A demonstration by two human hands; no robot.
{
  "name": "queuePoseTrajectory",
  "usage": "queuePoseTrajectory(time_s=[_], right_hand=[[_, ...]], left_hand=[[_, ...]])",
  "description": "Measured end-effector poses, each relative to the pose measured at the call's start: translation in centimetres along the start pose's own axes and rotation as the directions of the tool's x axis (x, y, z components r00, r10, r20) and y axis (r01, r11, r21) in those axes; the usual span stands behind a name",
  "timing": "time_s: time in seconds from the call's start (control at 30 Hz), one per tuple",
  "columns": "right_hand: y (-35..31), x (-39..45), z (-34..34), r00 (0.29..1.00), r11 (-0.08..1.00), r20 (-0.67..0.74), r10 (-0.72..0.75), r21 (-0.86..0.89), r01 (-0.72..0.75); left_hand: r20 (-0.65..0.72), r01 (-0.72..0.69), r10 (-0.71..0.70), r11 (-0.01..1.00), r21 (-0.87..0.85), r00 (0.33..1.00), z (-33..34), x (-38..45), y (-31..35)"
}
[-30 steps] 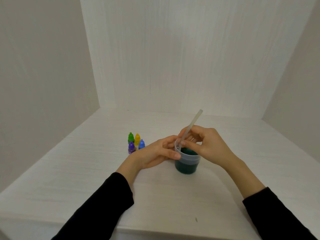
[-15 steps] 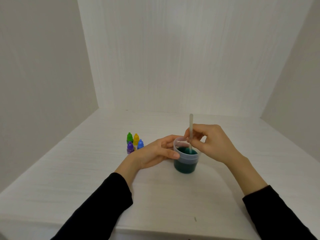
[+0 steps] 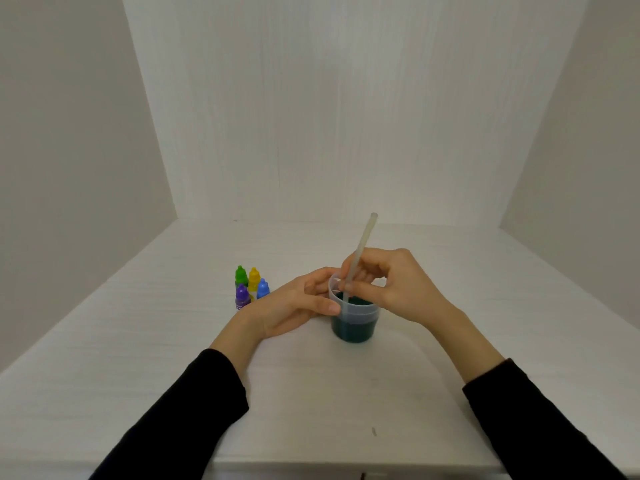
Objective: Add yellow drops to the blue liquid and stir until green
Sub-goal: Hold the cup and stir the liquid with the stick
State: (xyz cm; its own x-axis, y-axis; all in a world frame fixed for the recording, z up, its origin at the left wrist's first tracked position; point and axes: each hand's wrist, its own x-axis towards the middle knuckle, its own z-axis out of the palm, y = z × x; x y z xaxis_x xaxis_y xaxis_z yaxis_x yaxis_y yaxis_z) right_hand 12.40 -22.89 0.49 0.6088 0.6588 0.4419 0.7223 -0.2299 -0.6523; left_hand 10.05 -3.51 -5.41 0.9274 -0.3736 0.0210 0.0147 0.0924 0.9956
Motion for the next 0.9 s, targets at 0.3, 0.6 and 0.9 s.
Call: queuePoseTrajectory(time_s=[0.3,0.6,0.9], right_hand=[[0.4,0.6,0.0,1.0,0.978,-0.008,0.004,-0.208,-0.005],[0.3,0.4,-0.7,0.998,0.975,-0.045,0.042,-0.215,-0.051],[-0.3,0.3,0.1,1.0,1.0,0.015,0.015,0.022,-0.016]], left_hand=[[0.007,0.004,-0.004,1.0,-0.009,1.0,-0.1,-0.2,0.3],[-0.013,0.011,-0.011,1.0,0.006,1.0,-0.5,-0.1,0.1],[-0.004,-0.019,0.019,1.0,0.011,1.0,-0.1,-0.4,0.3]])
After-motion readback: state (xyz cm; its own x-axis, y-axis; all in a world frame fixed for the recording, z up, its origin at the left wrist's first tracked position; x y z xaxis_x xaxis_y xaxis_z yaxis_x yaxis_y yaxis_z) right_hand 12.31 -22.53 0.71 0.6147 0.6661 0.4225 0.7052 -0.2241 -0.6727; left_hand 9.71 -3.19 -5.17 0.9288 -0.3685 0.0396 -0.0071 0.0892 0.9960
